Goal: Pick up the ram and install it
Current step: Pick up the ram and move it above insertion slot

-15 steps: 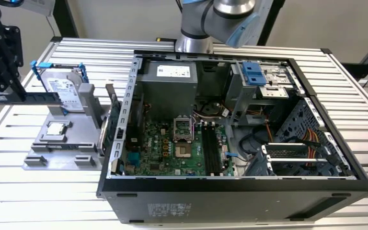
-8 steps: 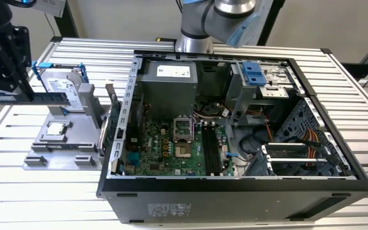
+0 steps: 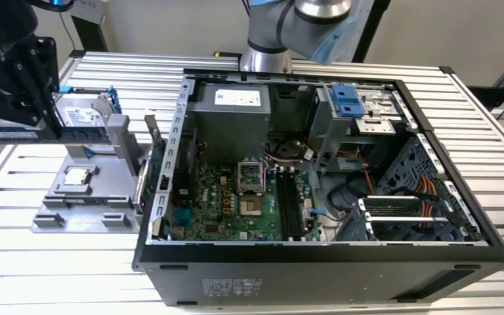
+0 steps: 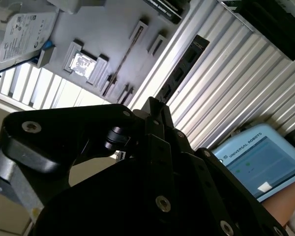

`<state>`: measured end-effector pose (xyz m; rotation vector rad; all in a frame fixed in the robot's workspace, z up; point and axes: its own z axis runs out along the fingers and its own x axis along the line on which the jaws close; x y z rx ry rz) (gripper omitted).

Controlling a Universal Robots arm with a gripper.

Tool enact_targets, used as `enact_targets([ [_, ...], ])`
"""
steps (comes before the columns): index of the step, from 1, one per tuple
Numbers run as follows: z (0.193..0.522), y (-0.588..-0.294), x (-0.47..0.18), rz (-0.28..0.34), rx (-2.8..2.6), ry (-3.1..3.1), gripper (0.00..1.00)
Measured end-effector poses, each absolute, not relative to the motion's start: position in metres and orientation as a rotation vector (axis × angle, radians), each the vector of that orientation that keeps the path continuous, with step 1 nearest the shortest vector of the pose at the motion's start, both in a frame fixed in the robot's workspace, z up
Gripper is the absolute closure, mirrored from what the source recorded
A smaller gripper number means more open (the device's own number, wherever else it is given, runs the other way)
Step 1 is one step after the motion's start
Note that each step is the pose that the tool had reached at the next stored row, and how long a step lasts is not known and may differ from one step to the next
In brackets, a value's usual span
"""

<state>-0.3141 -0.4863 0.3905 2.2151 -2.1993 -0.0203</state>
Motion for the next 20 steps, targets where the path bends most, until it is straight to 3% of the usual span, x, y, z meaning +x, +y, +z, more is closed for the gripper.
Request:
enact_targets([
  [20, 0.39, -0.486, -0.273, -0.021, 2.199, -2.216, 1.0],
])
